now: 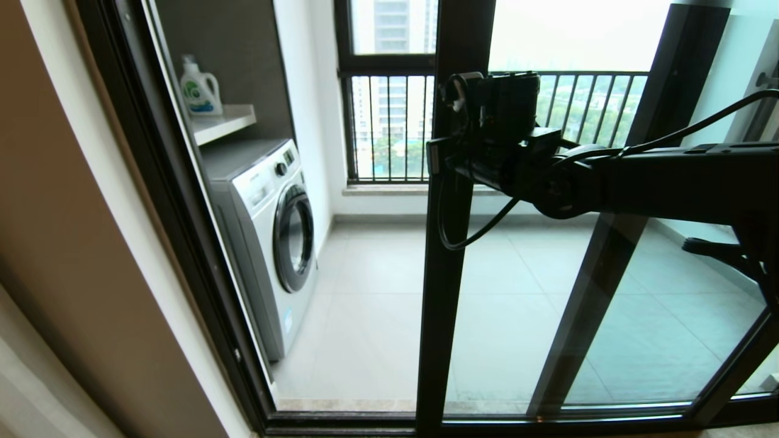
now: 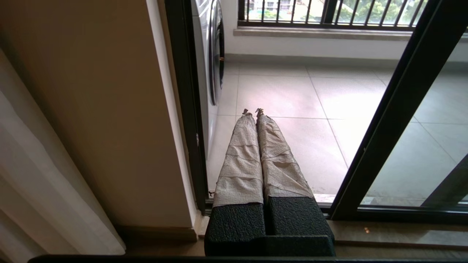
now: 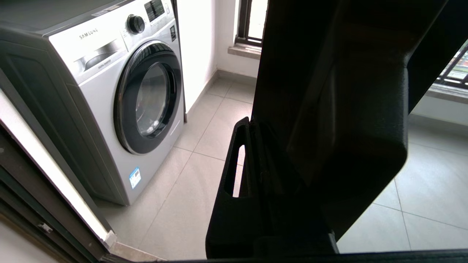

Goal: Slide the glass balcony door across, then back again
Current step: Open the slid door

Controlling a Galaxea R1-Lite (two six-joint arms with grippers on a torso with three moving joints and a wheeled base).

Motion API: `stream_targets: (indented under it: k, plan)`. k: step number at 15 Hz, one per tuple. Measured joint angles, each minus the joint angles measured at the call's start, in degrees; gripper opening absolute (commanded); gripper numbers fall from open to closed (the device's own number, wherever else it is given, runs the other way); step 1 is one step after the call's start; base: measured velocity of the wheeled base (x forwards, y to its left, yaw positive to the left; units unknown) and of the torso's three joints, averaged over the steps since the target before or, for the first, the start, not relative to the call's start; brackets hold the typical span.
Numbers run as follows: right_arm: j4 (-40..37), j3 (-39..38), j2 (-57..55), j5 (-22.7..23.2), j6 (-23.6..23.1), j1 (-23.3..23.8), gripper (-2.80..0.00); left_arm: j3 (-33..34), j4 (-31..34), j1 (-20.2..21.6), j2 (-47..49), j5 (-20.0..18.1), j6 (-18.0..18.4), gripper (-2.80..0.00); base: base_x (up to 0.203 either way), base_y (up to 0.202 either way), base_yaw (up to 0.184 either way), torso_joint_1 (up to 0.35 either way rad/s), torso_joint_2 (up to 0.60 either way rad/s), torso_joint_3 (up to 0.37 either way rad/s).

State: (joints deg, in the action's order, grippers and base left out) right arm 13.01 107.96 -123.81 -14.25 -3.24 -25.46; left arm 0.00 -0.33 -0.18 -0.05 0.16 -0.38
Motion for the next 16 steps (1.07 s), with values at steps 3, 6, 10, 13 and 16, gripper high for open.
stream_targets:
  k: [3,6,10,13,16]
  plan:
    - [0.3,-1.1,1.0,-0.3,0.0,1.4,-2.80,0.0,0.0,0.0,0.0,0.0,0.0,-2.80,0.000,0.000,0.000,0.000,0.00,0.000]
    - [0.8,-2.7,2.3,-0.6,0.0,2.4,-2.80,0.0,0.0,0.0,0.0,0.0,0.0,-2.80,0.000,0.000,0.000,0.000,0.00,0.000]
    - [2.1,-5.9,4.4,-0.9,0.1,3.4,-2.80,0.0,0.0,0.0,0.0,0.0,0.0,-2.80,0.000,0.000,0.000,0.000,0.00,0.000]
    - [2.5,-6.9,5.5,-0.8,0.1,4.9,-2.80,0.0,0.0,0.0,0.0,0.0,0.1,-2.80,0.000,0.000,0.000,0.000,0.00,0.000]
    - [2.6,-8.8,6.9,-0.3,0.9,6.9,-2.80,0.0,0.0,0.0,0.0,0.0,0.0,-2.80,0.000,0.000,0.000,0.000,0.00,0.000]
